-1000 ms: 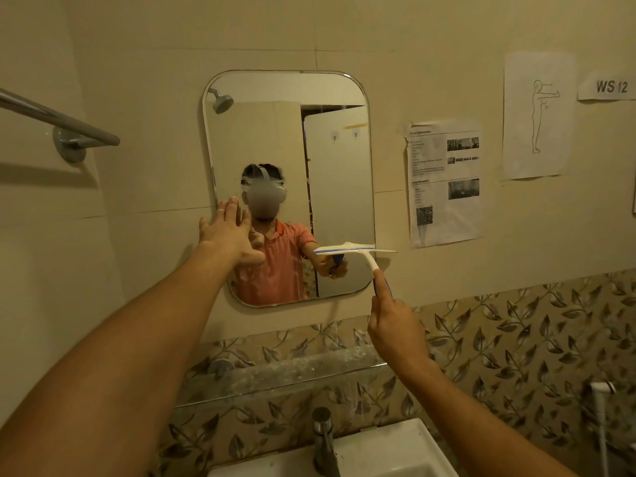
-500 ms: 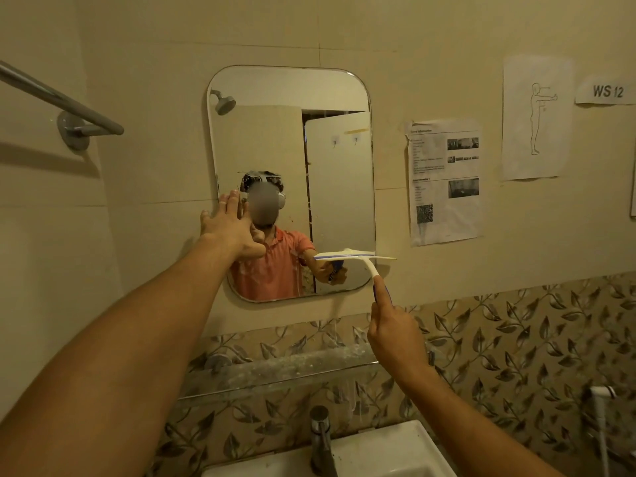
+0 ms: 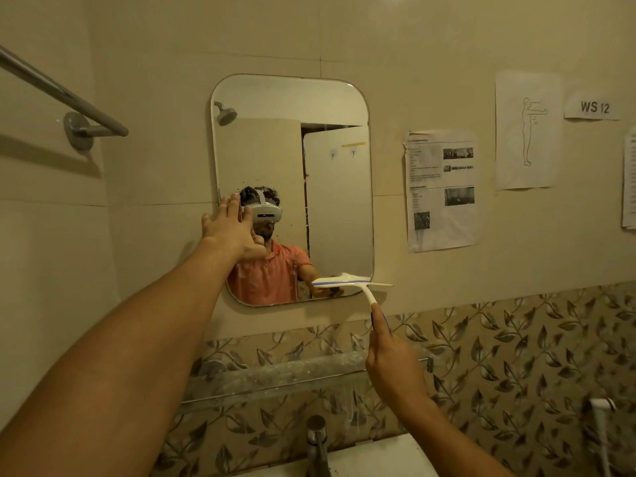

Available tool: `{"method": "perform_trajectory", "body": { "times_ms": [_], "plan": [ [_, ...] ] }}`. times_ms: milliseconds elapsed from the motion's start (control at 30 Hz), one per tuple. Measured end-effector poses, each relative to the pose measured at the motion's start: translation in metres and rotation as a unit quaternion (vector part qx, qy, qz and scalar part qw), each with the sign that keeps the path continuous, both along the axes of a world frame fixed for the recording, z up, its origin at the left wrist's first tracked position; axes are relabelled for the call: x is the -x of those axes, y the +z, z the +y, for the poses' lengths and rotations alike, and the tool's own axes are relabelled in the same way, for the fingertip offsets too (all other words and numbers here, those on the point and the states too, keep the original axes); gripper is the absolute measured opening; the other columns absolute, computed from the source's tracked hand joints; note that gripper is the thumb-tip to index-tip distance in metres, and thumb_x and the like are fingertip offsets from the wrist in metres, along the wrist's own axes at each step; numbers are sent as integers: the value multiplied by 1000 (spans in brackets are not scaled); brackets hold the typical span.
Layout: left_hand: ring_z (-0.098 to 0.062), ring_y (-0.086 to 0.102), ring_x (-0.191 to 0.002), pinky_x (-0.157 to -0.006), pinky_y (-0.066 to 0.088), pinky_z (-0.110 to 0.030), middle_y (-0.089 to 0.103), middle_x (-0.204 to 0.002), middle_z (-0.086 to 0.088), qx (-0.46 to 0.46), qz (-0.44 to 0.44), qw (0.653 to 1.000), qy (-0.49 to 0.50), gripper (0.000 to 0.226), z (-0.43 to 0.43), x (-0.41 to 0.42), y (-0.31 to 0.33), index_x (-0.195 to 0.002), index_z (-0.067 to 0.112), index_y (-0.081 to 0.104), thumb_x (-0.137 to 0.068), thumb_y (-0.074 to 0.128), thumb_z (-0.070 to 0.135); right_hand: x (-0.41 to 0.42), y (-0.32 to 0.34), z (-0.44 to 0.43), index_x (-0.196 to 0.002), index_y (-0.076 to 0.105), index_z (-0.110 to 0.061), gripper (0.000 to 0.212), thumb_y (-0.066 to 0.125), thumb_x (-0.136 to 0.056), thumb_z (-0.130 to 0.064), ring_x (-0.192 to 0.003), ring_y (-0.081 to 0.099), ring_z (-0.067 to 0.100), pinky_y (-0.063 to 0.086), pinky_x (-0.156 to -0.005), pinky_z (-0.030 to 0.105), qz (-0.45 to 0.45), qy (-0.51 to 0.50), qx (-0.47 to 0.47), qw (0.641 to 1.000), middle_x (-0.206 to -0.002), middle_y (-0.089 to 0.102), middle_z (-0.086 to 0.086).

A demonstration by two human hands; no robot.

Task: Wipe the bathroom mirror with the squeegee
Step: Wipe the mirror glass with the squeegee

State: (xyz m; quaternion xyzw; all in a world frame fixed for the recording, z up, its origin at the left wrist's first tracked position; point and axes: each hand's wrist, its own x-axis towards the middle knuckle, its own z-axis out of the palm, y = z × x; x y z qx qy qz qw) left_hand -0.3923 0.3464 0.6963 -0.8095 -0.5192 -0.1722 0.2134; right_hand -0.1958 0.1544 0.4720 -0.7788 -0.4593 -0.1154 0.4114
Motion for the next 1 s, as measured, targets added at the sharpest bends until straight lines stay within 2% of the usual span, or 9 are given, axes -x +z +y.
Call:
{"method": "perform_trajectory", "body": {
  "times_ms": [100, 233, 433, 567, 667, 1000],
  "plan": [
    [-30, -12, -152, -120, 11, -58, -18, -165, -11, -2, -8, 1000, 0, 96, 0, -3, -1, -161, 19, 2, -87, 49, 58, -1, -5, -3, -162, -7, -34, 64, 31, -110, -29, -59, 46, 7, 27, -45, 17, -1, -3, 11, 1000, -83, 60, 1],
    [-32, -5, -152, -120, 12, -57, -15, -165, -11, 9, -38, 999, -15, 94, -2, -4, -4, -160, 18, 3, -89, 48, 58, -4, -2, -14, -163, -1, -36, 64, 33, -109, -28, -61, 55, 12, 46, -50, 27, 12, 19, -21, 1000, -76, 59, -1],
    [-34, 11, -149, -117, 24, -53, 7, -161, -14, -52, -54, 997, -29, 94, -3, -5, 1, -158, 16, 14, -83, 53, 58, 2, 101, -20, -162, 12, -35, 58, 35, -109, -28, -61, 58, 18, 55, -55, 37, -14, 46, -130, 990, -72, 57, 1],
    [-34, 17, -145, -116, 25, -51, 14, -157, -14, -95, -57, 993, -36, 91, -6, -6, 15, -156, 15, 19, -82, 54, 56, 14, 190, -9, -161, 14, -33, 56, 36, -110, -26, -58, 55, 19, 43, -48, 29, -66, 49, -163, 983, -70, 55, 3],
    [-33, 16, -145, -117, 24, -50, 14, -156, -14, -102, -49, 993, -35, 93, -7, -4, 21, -157, 15, 16, -82, 54, 54, 23, 242, 1, -160, 15, -33, 56, 37, -109, -25, -55, 53, 19, 43, -47, 30, -89, 48, -175, 979, -68, 54, 2],
    [-31, 9, -149, -121, 18, -49, 6, -161, -13, -88, -13, 995, -38, 103, 3, 10, 15, -158, 12, 11, -79, 61, 54, 49, 334, 37, -163, 9, -27, 63, 40, -108, -17, -56, 45, 11, 31, -48, 24, -122, 34, -185, 975, -69, 47, 0]
  ]
}}
